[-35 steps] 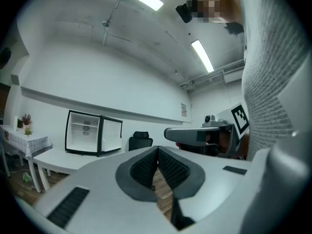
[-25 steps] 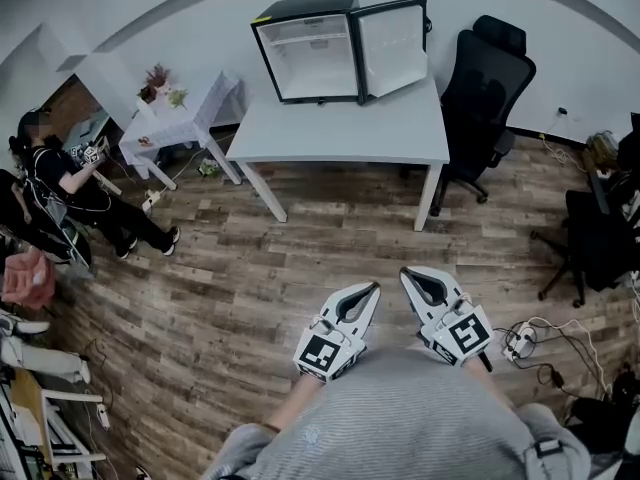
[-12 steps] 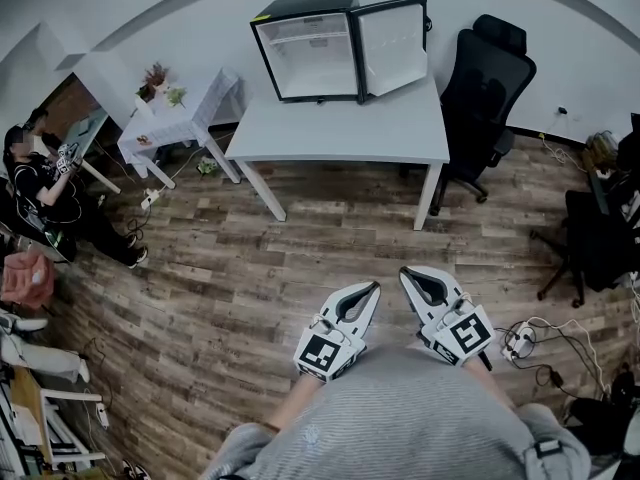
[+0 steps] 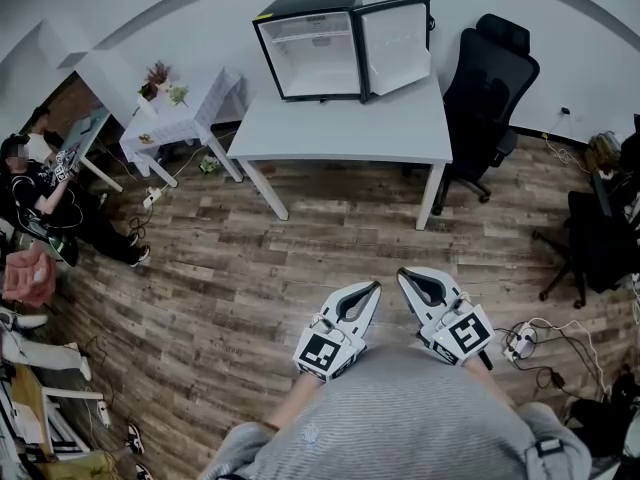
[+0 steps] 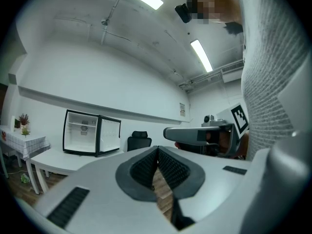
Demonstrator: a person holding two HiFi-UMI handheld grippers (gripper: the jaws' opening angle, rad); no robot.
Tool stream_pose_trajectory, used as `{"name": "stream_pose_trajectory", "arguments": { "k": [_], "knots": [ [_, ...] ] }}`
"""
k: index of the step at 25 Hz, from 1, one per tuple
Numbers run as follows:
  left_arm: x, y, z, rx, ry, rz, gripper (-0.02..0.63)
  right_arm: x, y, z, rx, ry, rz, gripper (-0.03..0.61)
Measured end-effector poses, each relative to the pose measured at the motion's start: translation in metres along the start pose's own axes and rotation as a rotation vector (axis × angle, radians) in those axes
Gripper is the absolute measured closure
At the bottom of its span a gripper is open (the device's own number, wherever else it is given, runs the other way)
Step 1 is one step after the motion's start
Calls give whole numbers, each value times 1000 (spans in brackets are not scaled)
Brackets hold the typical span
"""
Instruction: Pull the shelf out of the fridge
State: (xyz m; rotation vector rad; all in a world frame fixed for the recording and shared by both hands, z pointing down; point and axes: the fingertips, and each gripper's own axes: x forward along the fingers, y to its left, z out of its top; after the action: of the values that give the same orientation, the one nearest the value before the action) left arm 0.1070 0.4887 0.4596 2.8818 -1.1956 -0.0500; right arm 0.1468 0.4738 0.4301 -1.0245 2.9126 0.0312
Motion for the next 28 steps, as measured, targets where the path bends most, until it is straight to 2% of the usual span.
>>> {"name": "stream_pose_trajectory", "arguments": {
  "k": [28],
  "knots": [
    [-2, 22, -6, -12, 22, 21, 603, 23, -4, -8, 27, 17, 2, 565]
  ]
}}
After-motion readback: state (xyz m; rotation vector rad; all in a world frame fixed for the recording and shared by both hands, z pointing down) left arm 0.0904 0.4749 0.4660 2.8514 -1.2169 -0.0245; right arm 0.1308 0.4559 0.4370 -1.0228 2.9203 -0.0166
